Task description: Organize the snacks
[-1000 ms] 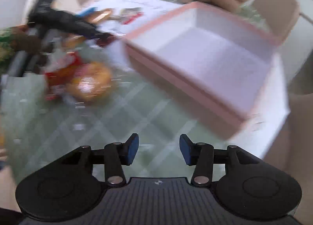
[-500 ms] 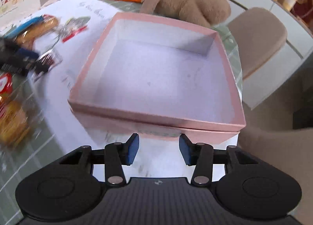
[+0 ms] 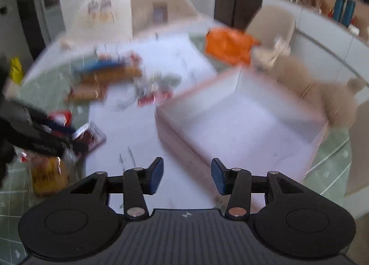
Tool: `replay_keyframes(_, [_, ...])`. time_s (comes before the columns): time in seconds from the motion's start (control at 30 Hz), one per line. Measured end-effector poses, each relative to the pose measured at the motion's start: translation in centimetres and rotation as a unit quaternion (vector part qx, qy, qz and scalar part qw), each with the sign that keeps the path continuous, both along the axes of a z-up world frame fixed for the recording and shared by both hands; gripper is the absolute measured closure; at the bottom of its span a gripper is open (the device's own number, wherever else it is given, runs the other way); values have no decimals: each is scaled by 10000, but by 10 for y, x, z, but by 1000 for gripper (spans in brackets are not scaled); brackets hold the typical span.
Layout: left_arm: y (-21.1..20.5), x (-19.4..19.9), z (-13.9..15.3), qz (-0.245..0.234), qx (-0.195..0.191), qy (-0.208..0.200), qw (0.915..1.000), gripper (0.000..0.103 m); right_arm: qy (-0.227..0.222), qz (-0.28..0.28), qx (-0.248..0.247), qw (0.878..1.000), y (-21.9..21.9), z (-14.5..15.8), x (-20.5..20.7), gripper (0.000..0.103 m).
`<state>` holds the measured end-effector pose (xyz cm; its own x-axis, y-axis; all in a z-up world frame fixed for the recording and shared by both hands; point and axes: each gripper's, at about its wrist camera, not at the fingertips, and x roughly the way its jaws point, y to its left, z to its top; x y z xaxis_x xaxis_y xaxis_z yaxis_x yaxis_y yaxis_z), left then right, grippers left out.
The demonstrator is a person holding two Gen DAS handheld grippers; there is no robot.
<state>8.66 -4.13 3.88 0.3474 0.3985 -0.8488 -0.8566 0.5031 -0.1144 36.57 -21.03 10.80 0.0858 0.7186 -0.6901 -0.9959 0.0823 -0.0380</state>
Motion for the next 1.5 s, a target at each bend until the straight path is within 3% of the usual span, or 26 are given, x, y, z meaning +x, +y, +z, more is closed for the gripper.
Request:
replay_keyframes(0.07, [-6, -1, 1, 334, -51, -28, 9994, 52, -314, -546, 228, 9978, -6, 7, 34, 47])
replay_keyframes(0.17, [-18, -6, 5, 688, -82, 47, 9976, 52, -277, -1327, 108, 9907, 9, -2, 92, 39])
replay_keyframes(0.23, [-23, -12, 6, 891, -113, 125, 9959, 52, 115, -1422, -70, 9898, 22, -16, 120, 39])
replay_keyframes(0.33, [-30, -28, 11, 1269, -182, 49, 9917, 53, 567, -1077, -326, 9920, 50, -31, 132, 52])
replay_keyframes(0.4, [-37, -42, 19, 1536, -133, -126, 9880, 53, 287, -969, -301, 9944, 67, -34, 118, 51])
replay_keyframes(0.5, [-47, -61, 36, 1899, 27, -312, 9813, 54, 364, -471, -178, 9981, 89, -35, 95, 54])
replay_keyframes(0.53, [-50, -68, 42, 2000, 88, -355, 9791, 88, 343, -314, -150, 9988, 102, -34, 86, 54])
replay_keyframes(0.57, [-54, -75, 48, 2096, 116, -399, 9769, 98, 286, -160, -129, 9994, 115, -35, 76, 55])
replay_keyframes(0.63, [-60, -87, 59, 2244, 212, -468, 9731, 92, 260, 52, -96, 9996, 136, -33, 61, 54])
replay_keyframes(0.8, [-71, -114, 69, 2325, 304, -482, 9709, 91, 138, 379, 200, 9990, 149, -12, 34, 50])
replay_keyframes(0.9, [-70, -119, 62, 2030, 243, -310, 9784, 88, 183, 631, 315, 9973, 131, 3, 15, 46])
replay_keyframes(1.0, [-71, -117, 53, 1582, 81, -90, 9873, 87, 401, 1173, 98, 9922, 103, 14, -18, 45])
replay_keyframes(1.07, [-76, -113, 48, 1251, 108, 2, 9921, 82, 682, 1759, -151, 9819, 80, 14, -47, 39])
replay_keyframes(1.13, [-79, -113, 42, 1068, 126, 127, 9941, 81, 995, 2512, -476, 9616, 58, 7, -86, 36])
replay_keyframes(1.23, [-69, -127, 35, 1289, -58, 70, 9916, 81, 1172, 3425, -906, 9278, 28, -9, -148, 36])
replay_keyframes(1.3, [-60, -133, 32, 1439, -137, 72, 9895, 81, 1127, 3805, -1007, 9123, 14, -20, -186, 36])
replay_keyframes(1.4, [-52, -129, 31, 1343, -105, 142, 9908, 81, 1007, 3935, -1122, 9069, 8, -39, -228, 33])
replay_keyframes(1.5, [-44, -116, 29, 1102, -116, 169, 9937, 81, 569, 3905, -1171, 9113, 4, -52, -242, 29])
